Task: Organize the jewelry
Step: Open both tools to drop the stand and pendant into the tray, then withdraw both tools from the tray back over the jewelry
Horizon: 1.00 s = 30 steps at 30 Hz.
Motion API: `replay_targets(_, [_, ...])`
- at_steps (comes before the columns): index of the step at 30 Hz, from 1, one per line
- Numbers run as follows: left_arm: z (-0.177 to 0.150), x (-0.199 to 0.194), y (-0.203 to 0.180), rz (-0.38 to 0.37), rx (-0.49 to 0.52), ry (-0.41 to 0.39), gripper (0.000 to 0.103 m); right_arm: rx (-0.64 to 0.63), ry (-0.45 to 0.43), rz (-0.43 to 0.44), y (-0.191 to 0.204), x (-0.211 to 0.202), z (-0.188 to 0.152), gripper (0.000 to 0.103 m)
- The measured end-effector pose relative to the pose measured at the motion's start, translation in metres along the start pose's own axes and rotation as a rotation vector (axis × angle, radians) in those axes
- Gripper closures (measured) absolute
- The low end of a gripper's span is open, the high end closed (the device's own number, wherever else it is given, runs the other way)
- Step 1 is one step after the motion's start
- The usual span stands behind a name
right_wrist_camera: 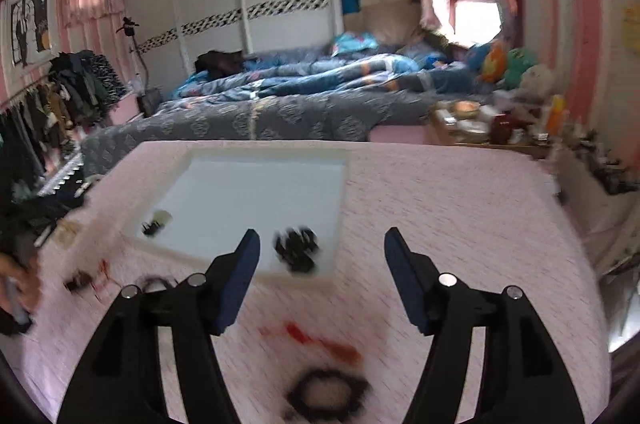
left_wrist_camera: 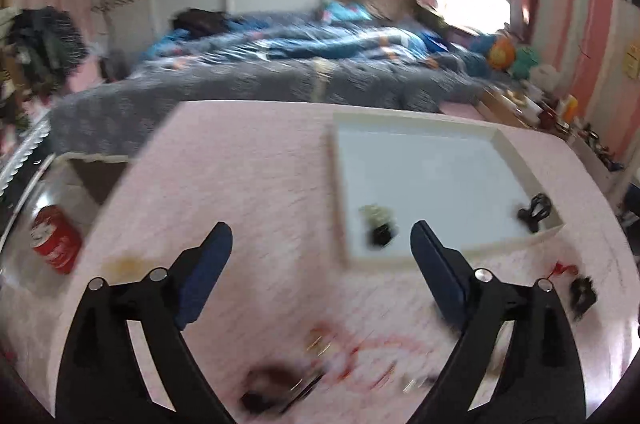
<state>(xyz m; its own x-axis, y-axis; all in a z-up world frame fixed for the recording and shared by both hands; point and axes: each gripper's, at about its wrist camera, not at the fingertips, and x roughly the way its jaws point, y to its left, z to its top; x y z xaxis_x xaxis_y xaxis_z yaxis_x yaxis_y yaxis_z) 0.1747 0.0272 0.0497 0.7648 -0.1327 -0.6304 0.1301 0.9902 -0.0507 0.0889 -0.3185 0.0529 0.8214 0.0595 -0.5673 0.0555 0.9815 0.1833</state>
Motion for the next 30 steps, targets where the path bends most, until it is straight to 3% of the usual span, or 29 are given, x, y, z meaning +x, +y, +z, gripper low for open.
replay_targets(2, [-0.029,-0.023,0.016,0.029,-0.064,-0.031,0.011,0.029,-0.028,-0.055,-0.007,-0.021,-0.029,0.038])
replay_targets(4, [-0.062,-0.038,0.018,0.059,-0.047,-0.039,0.011,0.05,-0.034,-0.068,-0.008,-0.03,-0.055,0.038])
replay_targets(9, [-0.095,-0.046,0.014,0.075,-0.028,-0.011,0.011,0.051,0.025,-0.089,-0.003,-0.031,-0.1,0.038])
replay_targets(16, [-0.104,-0.035,-0.004,0.041,-0.02,0.018,0.011,0.069,0.046,-0.078,-0.006,-0.026,-0.113,0.038])
replay_targets(22, [-0.123,-0.034,-0.032,0.028,0.04,0.01,0.011,0.021,0.031,-0.127,0.006,-0.03,-0.124,0.038])
replay_targets(30, [-0.12,-0.035,-0.042,0.011,0.074,-0.002,0.011,0.029,0.045,-0.033,0.022,-0.03,-0.119,0.038])
